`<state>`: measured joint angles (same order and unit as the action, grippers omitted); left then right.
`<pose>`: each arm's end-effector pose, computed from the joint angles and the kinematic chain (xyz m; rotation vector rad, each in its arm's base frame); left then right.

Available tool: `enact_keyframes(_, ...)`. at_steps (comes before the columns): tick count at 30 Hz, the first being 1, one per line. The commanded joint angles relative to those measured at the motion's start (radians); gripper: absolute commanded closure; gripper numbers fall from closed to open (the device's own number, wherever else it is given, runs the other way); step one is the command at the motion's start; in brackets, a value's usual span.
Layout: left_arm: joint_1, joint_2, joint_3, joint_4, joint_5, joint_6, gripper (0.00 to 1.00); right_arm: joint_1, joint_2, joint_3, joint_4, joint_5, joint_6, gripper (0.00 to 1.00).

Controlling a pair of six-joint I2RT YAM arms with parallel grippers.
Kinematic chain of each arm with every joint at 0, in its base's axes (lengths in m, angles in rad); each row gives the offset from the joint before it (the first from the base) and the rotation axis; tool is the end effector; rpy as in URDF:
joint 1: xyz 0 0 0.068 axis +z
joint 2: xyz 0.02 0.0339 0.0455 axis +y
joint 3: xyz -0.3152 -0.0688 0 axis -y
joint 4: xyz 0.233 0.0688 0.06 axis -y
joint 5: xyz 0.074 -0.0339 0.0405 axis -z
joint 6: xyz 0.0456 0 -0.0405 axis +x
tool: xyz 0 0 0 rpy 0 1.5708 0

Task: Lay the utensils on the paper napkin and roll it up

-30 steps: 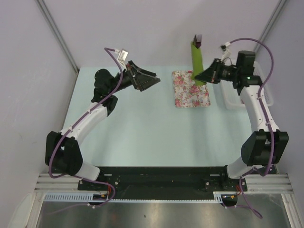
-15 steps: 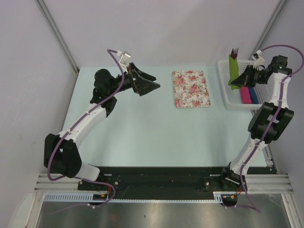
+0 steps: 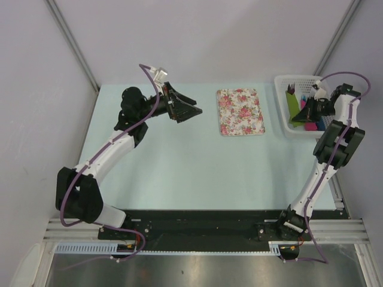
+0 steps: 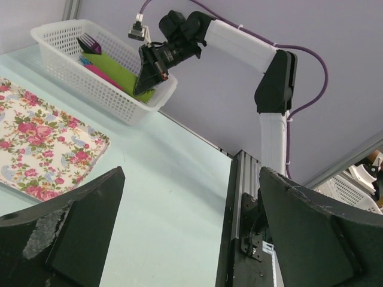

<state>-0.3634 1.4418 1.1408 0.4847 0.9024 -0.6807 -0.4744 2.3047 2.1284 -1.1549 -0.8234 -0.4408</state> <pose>0.2867 -0.1473 0.4330 0.5911 1.5281 -1.4436 0.4565 -0.1968 0.2638 -0.0875 2.4491 0.8285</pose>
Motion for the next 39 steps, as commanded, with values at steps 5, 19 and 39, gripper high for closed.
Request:
enact_keyframes(5,0.000,0.048,0.022,0.009,0.018,-0.005,0.01,0.008,0.100,0.114,0.020,0.007,-0.004,1.00)
enact_keyframes(19,0.014,0.115,0.040,0.017,0.038,-0.054,0.01,0.039,0.254,0.211,0.083,0.047,0.076,1.00)
enact_keyframes(39,0.024,0.181,0.088,0.035,0.044,-0.091,0.02,0.059,0.311,0.266,0.072,0.233,0.088,0.50)
